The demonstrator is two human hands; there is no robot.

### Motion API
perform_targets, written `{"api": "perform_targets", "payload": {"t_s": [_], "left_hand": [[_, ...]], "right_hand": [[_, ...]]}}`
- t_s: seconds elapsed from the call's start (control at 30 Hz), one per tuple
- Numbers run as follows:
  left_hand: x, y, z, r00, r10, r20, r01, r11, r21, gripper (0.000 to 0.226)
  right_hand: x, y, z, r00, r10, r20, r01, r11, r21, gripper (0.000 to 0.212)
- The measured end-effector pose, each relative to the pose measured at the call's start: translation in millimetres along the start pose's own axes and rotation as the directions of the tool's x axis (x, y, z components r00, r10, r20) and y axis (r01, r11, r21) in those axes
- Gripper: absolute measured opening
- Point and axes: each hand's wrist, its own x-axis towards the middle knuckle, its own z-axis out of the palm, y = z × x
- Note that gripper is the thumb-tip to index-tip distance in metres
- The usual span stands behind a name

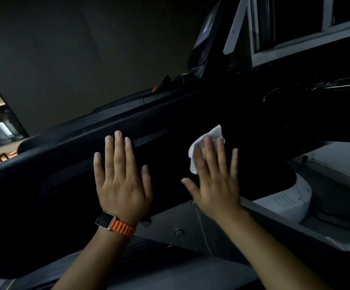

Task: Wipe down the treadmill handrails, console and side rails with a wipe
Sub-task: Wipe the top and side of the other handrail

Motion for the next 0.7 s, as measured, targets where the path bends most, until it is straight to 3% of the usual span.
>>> {"api": "perform_targets", "payload": {"t_s": [0.03, 0.13, 0.17, 0.23, 0.3, 0.4, 0.43, 0.57, 0.7], "left_hand": [[0.0, -0.1, 0.1, 1.0, -0.002, 0.0, 0.002, 1.0, -0.002, 0.064], [0.1, 1.2, -0.4, 1.0, -0.007, 0.004, 0.007, 1.0, -0.005, 0.064], [0.1, 1.3, -0.5, 1.0, -0.006, 0.005, 0.006, 1.0, -0.004, 0.064], [0.1, 0.6, -0.4, 1.0, -0.002, 0.006, 0.002, 1.0, 0.003, 0.064], [-0.4, -0.3, -0.3, 1.0, -0.001, 0.005, 0.001, 1.0, 0.007, 0.064], [-0.4, 0.8, 0.0, 1.0, -0.003, 0.0, 0.003, 1.0, 0.004, 0.064], [-0.3, 1.4, 0.0, 1.0, -0.002, -0.001, 0.002, 1.0, 0.002, 0.064], [-0.3, 0.8, 0.0, 1.0, 0.005, -0.004, -0.005, 1.0, 0.001, 0.063], [-0.5, 0.8, 0.9, 1.0, 0.006, -0.01, -0.006, 1.0, -0.01, 0.064]], "right_hand": [[-0.5, 15.3, 1.3, 0.999, 0.043, -0.018, -0.043, 0.999, -0.016, 0.08], [2.9, 25.4, 0.4, 0.929, 0.36, -0.089, -0.353, 0.932, 0.083, 0.079], [1.4, 14.7, 0.8, 0.937, 0.341, -0.073, -0.334, 0.938, 0.093, 0.081], [-10.4, -1.7, 6.3, 0.989, 0.149, -0.022, -0.148, 0.988, 0.047, 0.082], [-19.7, 19.3, 10.5, 0.999, 0.032, 0.004, -0.032, 0.999, -0.024, 0.08], [-21.7, 33.6, 7.4, 0.954, 0.292, -0.067, -0.291, 0.957, 0.015, 0.08], [-23.4, 23.0, 6.8, 0.953, 0.298, -0.06, -0.296, 0.955, 0.038, 0.082], [-53.6, -0.9, 20.4, 0.999, 0.006, 0.04, -0.006, 1.0, -0.006, 0.081], [-62.1, 31.1, 19.8, 0.971, 0.238, -0.016, -0.238, 0.971, -0.003, 0.082]]}}
